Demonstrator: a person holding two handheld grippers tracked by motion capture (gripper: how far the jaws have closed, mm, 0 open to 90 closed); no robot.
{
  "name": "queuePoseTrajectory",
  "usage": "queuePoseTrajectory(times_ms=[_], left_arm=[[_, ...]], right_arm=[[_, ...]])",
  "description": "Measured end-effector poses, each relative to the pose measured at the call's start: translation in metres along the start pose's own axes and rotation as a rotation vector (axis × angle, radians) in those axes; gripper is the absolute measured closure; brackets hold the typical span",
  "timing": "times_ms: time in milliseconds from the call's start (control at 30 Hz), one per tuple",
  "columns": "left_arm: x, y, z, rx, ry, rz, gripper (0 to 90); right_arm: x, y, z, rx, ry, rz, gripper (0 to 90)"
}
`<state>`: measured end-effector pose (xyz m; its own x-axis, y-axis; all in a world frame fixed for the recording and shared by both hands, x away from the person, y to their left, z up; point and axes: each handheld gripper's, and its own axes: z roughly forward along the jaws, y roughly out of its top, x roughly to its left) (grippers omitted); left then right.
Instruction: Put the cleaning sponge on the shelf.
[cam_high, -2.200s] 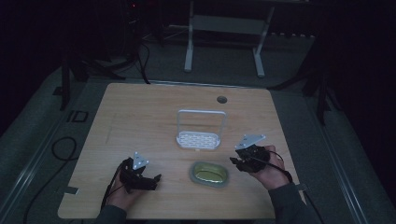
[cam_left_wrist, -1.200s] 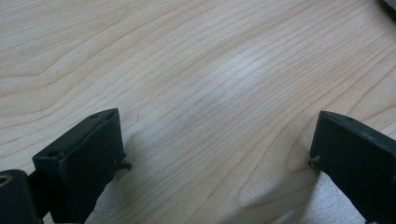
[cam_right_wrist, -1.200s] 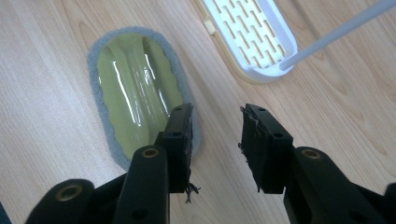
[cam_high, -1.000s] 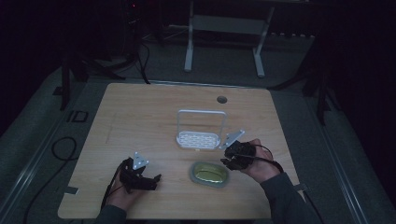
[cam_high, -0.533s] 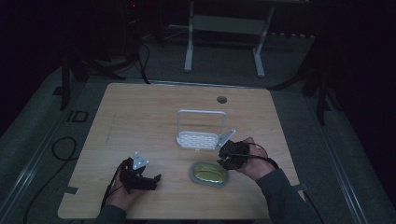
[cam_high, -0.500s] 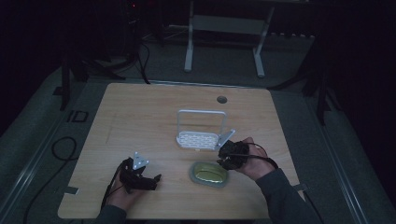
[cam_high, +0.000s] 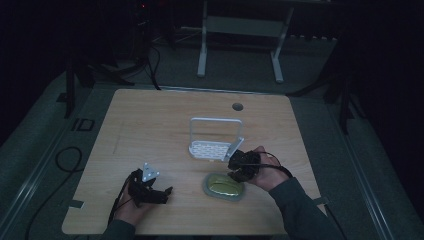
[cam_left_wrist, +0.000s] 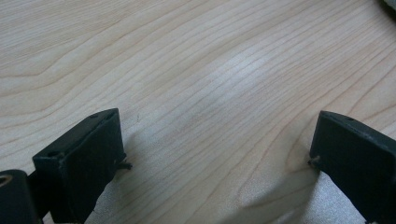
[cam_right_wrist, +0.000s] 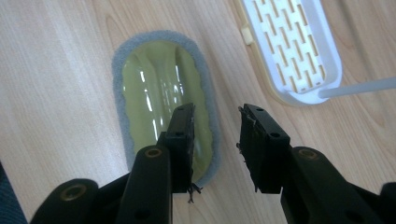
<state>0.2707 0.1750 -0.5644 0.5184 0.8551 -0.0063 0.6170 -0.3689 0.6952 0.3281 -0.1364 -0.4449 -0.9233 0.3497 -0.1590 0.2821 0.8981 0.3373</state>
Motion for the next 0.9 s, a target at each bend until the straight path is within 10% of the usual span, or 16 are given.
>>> queuePoseTrajectory(times_ms=[900], left_arm=[[0.0, 0.0, 0.0, 0.0, 0.0, 0.0, 2.9]], right_arm=[[0.0048, 0.0097, 0.0075, 0.069, 0.076, -0.066, 66.3]])
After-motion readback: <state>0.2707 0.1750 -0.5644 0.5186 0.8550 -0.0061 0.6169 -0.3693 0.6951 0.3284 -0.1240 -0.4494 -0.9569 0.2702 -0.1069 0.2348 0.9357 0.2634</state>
